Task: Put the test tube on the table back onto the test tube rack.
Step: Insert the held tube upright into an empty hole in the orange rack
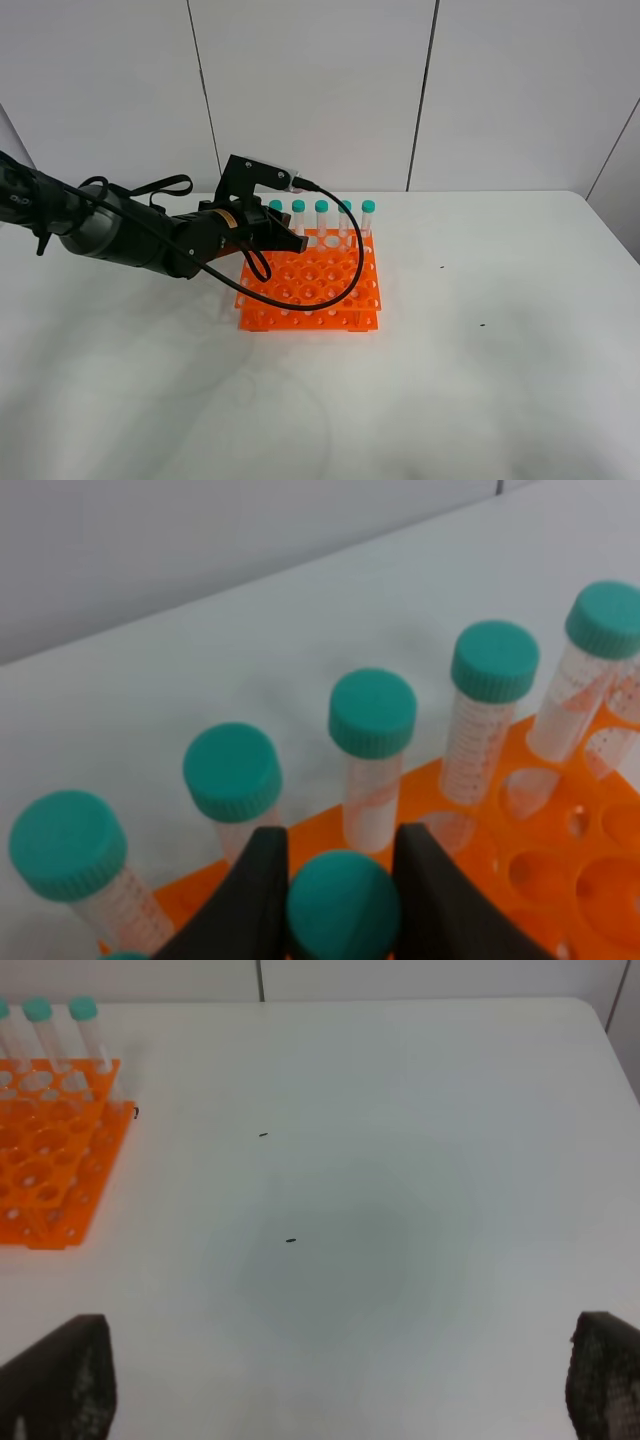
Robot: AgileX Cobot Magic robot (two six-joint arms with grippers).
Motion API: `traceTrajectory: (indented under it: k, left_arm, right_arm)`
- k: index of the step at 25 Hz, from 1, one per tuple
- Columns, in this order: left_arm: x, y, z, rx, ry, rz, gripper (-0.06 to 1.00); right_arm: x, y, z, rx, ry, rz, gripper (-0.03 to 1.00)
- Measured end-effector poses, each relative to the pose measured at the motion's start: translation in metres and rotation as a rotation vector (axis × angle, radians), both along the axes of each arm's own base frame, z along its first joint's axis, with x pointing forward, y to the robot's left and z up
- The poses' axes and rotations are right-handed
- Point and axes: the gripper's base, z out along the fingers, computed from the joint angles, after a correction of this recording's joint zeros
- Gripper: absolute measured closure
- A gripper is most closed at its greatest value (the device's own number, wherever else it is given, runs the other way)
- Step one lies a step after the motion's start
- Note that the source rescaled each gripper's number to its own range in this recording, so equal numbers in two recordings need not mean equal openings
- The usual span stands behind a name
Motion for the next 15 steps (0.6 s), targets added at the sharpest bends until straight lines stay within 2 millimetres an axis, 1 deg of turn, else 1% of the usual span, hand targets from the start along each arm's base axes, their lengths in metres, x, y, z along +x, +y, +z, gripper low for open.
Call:
traceTrajectory:
  k: [15]
  left_arm:
    - [0.0008, -0.0002, -0.0023, -0.04, 0.012, 0.024, 0.94]
  right_arm:
    - [0.0, 0.0, 0.0, 0.0, 0.0, 0.0, -0.03]
